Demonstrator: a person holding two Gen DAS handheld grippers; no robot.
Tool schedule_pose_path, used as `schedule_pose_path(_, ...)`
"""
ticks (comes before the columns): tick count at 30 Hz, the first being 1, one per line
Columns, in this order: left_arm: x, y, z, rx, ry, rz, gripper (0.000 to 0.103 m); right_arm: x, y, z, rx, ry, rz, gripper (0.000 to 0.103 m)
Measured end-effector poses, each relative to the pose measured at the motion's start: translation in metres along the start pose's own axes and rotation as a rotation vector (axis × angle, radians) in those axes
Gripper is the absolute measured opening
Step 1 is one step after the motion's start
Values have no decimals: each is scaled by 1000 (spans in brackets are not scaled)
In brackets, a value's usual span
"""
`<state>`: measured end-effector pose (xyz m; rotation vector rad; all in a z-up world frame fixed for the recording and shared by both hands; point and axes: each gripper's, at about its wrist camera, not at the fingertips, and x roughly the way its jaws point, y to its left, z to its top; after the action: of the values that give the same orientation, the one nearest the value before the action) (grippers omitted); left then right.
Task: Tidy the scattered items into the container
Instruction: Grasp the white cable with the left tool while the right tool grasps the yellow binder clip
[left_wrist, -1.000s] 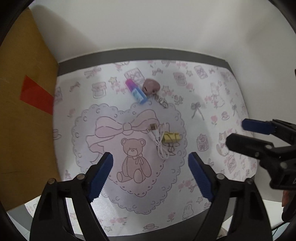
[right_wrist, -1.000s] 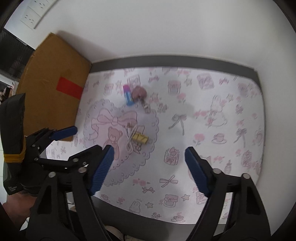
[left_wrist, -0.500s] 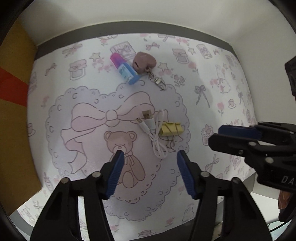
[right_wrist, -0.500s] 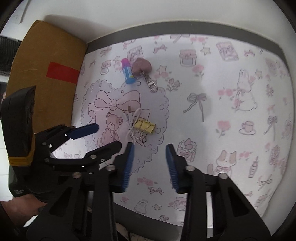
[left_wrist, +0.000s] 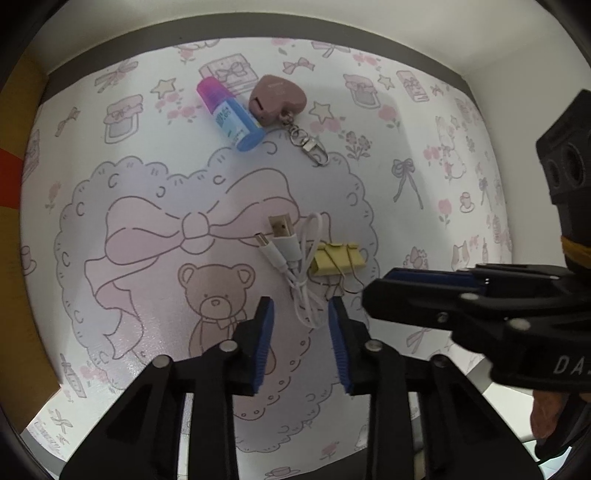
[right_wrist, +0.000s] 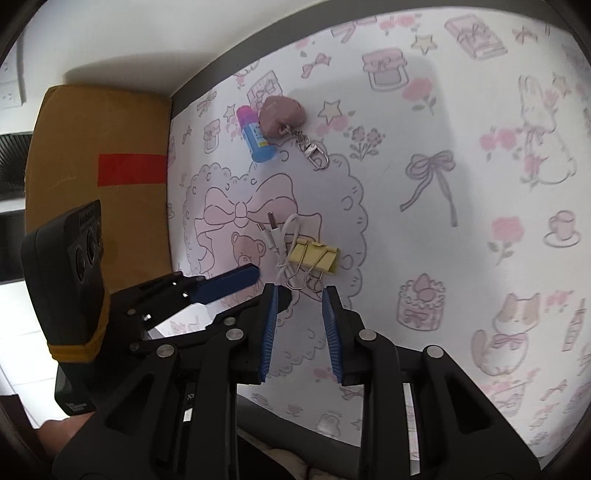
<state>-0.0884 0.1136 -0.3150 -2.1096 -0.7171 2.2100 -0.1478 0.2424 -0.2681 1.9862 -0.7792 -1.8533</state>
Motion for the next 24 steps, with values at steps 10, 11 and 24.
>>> schedule_pose_path(10, 5, 0, 3, -18, 16, -17, 10, 21, 3, 7, 9, 23, 16, 27)
schedule_pose_path(11, 5, 0, 4, -21, 20, -21, 9, 23, 3, 8, 7, 26, 10, 27)
schedule_pose_path(24, -10, 0, 1, -16, -2, -18, 4, 14, 24, 5, -114, 16, -137, 2)
